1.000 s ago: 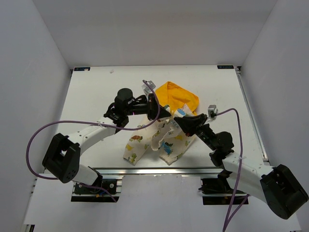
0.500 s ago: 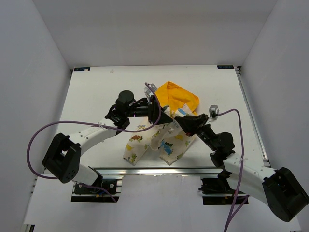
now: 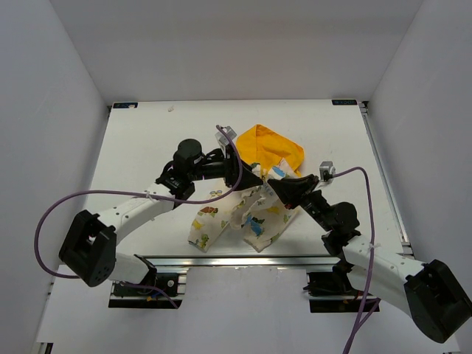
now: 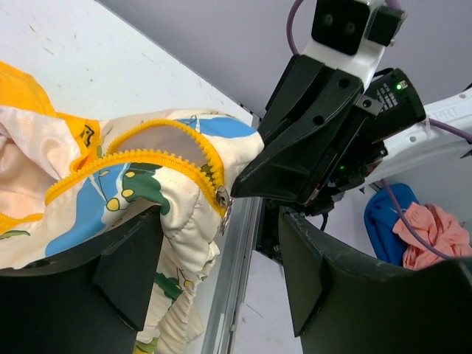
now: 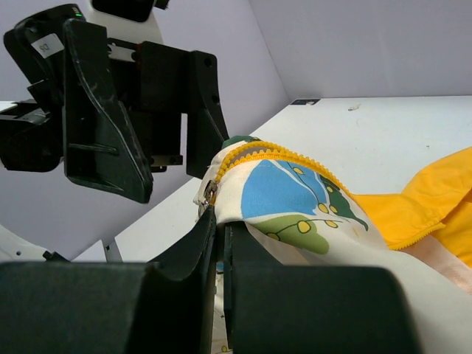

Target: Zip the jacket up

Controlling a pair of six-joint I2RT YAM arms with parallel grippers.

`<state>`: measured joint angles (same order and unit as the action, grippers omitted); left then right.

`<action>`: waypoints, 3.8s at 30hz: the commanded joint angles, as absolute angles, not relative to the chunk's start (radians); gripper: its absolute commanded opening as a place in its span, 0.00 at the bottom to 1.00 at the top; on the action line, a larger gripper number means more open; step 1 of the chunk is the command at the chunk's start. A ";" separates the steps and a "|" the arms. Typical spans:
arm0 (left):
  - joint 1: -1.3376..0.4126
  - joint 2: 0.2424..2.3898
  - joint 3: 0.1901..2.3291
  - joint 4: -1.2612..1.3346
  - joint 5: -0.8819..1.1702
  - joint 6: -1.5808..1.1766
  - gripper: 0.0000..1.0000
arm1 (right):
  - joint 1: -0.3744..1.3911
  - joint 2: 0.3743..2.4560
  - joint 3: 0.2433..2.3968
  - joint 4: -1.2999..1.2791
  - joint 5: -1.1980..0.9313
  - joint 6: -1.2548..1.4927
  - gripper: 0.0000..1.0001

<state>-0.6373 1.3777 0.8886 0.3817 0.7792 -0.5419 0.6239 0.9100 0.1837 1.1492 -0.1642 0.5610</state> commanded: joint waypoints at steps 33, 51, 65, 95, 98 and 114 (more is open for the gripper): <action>-0.641 1.387 0.848 0.473 0.851 -0.620 0.00 | 0.629 0.899 0.183 1.290 -0.153 0.548 0.00; -0.641 1.428 0.868 0.293 0.911 -0.626 0.00 | 0.627 0.882 0.196 1.272 -0.124 0.430 0.00; -0.641 1.465 0.882 0.320 0.831 -0.672 0.00 | 0.627 0.871 0.348 0.602 -0.106 0.387 0.24; -0.640 1.488 0.868 0.284 0.739 -0.732 0.00 | 1.082 0.864 0.752 -0.285 0.516 0.157 0.63; -0.640 1.486 0.871 0.284 0.742 -0.735 0.00 | 1.188 0.929 0.747 -0.261 0.688 0.117 0.58; -0.640 1.474 0.861 0.278 0.741 -0.733 0.00 | 1.252 1.097 0.721 0.023 0.858 -0.098 0.43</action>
